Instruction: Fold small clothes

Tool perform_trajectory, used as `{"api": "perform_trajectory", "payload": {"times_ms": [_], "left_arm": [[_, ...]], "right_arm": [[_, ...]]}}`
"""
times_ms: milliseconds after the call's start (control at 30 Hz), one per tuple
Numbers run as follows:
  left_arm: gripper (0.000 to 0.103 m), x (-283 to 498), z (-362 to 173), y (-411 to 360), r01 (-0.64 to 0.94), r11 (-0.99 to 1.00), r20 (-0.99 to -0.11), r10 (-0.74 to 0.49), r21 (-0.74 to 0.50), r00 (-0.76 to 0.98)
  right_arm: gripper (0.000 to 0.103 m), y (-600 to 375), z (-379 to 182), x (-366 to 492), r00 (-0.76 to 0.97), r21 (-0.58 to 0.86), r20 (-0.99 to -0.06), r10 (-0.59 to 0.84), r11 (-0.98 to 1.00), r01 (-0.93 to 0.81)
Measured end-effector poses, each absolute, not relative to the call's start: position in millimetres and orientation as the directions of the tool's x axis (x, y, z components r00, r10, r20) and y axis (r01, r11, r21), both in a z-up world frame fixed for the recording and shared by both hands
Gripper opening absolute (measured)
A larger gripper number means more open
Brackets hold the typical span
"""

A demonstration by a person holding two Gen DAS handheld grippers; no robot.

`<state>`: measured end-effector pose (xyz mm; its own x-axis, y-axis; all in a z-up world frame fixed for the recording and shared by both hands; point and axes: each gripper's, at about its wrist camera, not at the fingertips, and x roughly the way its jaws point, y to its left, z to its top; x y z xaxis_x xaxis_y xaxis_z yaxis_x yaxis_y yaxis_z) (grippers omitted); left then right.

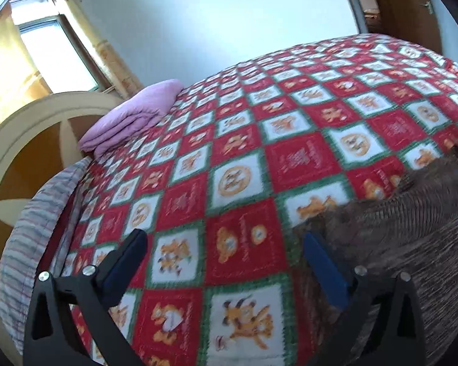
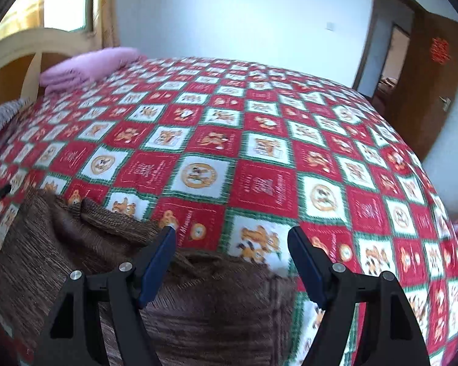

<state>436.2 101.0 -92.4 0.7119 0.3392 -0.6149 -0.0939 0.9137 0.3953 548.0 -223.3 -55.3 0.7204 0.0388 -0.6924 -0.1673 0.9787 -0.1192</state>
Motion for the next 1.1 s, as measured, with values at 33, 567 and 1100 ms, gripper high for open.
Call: {"api": "perform_trajectory", "payload": {"times_ms": [33,567,1100], "left_arm": [[0.103,427.6,-95.2,102.0,-0.106,0.91,-0.601,0.349,0.402,0.718],[0.103,351.3,-139.3,90.1,-0.089,0.966,-0.716,0.239,0.241,0.655],[0.103,297.9,-134.9,95.3,-0.055,0.998,-0.707,0.044,0.007,0.706]], "right_arm": [[0.076,-229.1,-55.2,538.8,0.731,-0.105,-0.681,0.045,0.982,-0.158],[0.076,-239.2,-113.6,445.9,0.57,0.187,-0.762,0.309,0.946,-0.263],[0.045,-292.7,-127.1,363.6,0.613,0.223,-0.742,0.273,0.962,-0.159]]}}
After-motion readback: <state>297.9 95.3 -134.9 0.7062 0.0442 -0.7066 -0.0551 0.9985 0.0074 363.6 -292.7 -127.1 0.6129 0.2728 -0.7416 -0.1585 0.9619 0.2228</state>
